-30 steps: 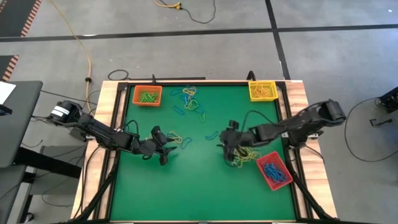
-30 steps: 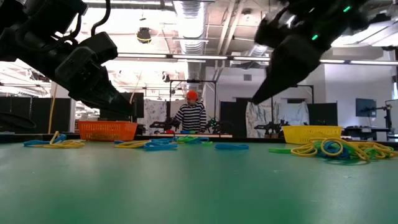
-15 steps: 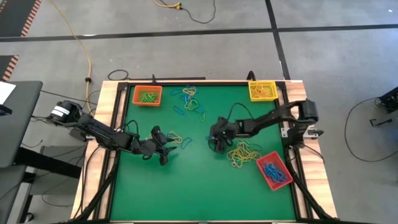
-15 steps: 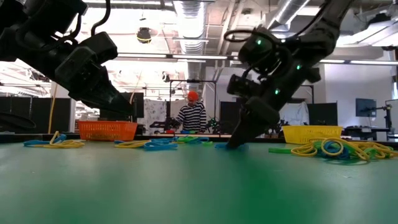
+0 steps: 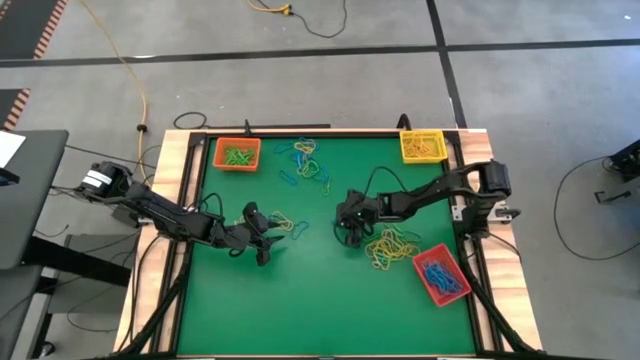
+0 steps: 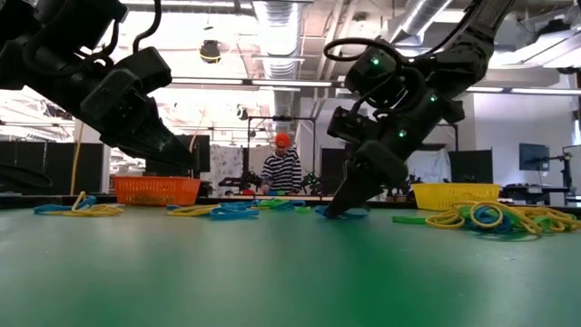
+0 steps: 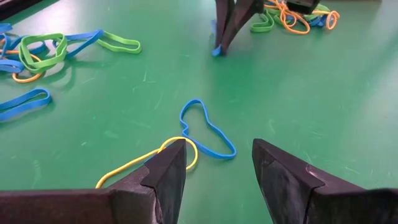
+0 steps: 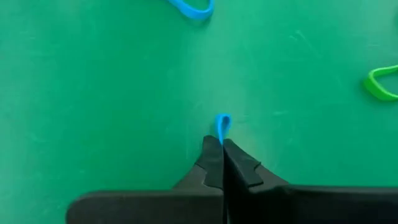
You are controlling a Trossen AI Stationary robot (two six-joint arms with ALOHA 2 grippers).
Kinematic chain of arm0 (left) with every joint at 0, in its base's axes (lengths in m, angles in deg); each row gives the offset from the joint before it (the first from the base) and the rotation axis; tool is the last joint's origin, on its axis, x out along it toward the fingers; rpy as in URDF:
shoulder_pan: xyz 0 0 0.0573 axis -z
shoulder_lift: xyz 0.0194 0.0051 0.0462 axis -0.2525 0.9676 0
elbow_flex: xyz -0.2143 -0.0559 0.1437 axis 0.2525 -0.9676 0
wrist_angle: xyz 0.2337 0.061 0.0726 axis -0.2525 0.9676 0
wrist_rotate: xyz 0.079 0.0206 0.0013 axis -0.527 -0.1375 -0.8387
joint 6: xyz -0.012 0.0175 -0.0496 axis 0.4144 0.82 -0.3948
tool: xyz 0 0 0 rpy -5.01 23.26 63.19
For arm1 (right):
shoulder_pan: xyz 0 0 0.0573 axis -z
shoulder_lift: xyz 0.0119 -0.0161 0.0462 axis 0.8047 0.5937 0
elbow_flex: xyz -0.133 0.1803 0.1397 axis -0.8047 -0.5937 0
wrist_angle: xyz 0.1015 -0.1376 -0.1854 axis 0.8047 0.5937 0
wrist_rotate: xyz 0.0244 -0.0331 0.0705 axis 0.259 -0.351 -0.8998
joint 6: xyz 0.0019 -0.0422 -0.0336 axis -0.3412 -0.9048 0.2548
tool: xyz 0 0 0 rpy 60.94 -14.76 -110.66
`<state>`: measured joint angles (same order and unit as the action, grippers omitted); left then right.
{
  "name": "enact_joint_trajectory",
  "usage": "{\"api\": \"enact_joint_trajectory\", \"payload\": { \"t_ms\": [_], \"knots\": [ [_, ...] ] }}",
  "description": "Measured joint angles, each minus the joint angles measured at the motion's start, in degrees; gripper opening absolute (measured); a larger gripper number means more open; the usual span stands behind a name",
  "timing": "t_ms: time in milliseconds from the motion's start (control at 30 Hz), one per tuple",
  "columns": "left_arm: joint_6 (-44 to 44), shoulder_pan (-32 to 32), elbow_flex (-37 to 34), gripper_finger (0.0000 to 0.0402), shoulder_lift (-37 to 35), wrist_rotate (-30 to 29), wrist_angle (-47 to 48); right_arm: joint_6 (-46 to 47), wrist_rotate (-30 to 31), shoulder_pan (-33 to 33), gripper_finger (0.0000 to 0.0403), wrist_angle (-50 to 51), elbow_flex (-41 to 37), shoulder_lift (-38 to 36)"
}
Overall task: Sort rubber bands into baskets
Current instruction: Put the blue rubber band into the red bin
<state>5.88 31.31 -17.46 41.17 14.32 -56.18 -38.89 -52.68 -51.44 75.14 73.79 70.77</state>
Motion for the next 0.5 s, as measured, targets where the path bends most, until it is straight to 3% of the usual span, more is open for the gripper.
{"api": "enact_joint_trajectory", "payload": {
  "t_ms": [233,500],
  "knots": [
    [-0.03,-0.02,0.00,0.0174,0.00,0.02,0.00,0.97,1.41,-3.85,0.0014,7.30,-0.10,-6.35],
    [-0.04,-0.02,0.00,0.0174,0.00,0.02,-0.02,9.01,4.30,-12.01,0.0013,26.62,-0.07,-19.94]
  ]
}}
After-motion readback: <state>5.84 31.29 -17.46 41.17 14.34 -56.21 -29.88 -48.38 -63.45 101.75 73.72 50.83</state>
